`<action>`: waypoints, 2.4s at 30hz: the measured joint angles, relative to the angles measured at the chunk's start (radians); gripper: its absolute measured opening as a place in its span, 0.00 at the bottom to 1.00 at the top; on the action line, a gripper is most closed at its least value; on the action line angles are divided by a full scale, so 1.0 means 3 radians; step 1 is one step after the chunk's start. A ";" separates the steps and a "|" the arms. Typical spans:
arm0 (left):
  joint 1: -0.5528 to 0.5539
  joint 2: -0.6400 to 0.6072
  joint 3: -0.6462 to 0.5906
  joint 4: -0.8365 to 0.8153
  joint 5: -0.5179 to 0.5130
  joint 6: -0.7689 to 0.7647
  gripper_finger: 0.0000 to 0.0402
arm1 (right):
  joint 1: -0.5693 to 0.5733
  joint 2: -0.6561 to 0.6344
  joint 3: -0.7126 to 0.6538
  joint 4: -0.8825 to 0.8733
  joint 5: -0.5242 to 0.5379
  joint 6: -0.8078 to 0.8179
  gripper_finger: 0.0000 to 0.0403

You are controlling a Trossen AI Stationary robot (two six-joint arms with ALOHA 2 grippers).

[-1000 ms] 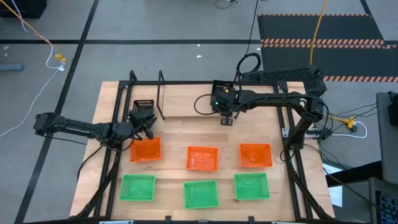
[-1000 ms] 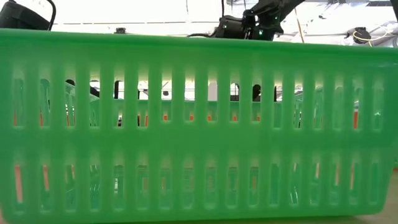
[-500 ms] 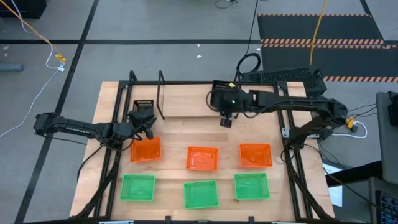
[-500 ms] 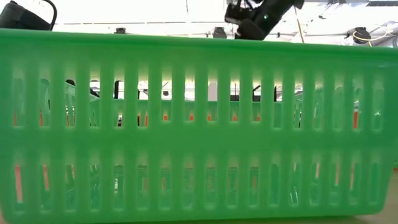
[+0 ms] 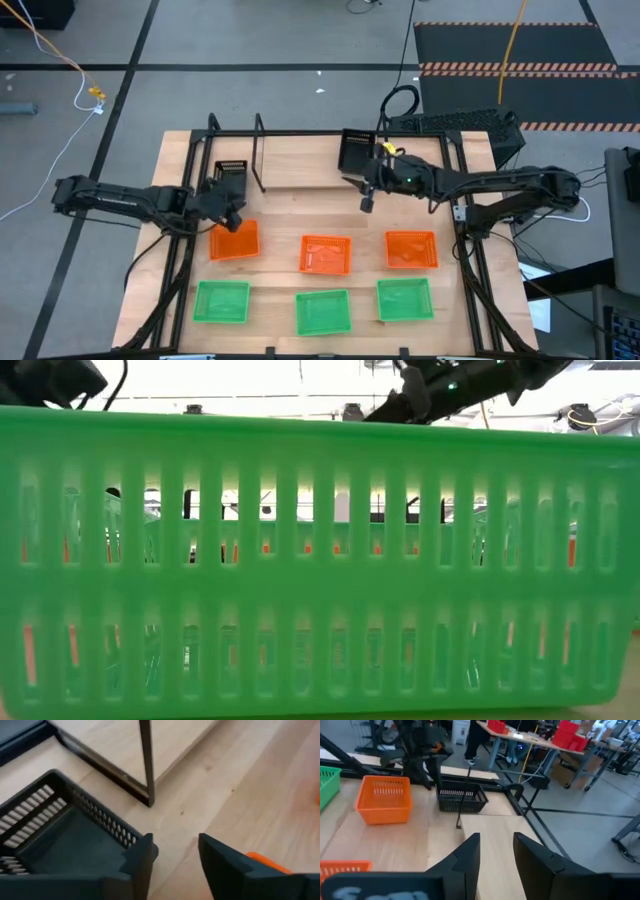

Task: Stack baskets on shelf by color
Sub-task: Stack the black bin on the black bins on the shelf

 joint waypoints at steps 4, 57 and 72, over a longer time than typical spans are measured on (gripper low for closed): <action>0.0001 0.0363 0.0168 -0.0026 -0.0016 0.0112 0.51 | 0.0015 -0.0197 0.0000 -0.0159 0.0000 -0.0002 0.28; -0.0023 0.1214 0.2151 -0.2534 -0.0505 -0.0894 0.58 | 0.0515 0.3738 0.3408 0.0539 -0.0243 -0.0087 0.28; -0.0042 0.1211 0.2149 -0.2560 -0.0546 -0.0968 0.58 | 0.0694 0.4877 0.4752 0.0176 0.0879 -0.1212 0.28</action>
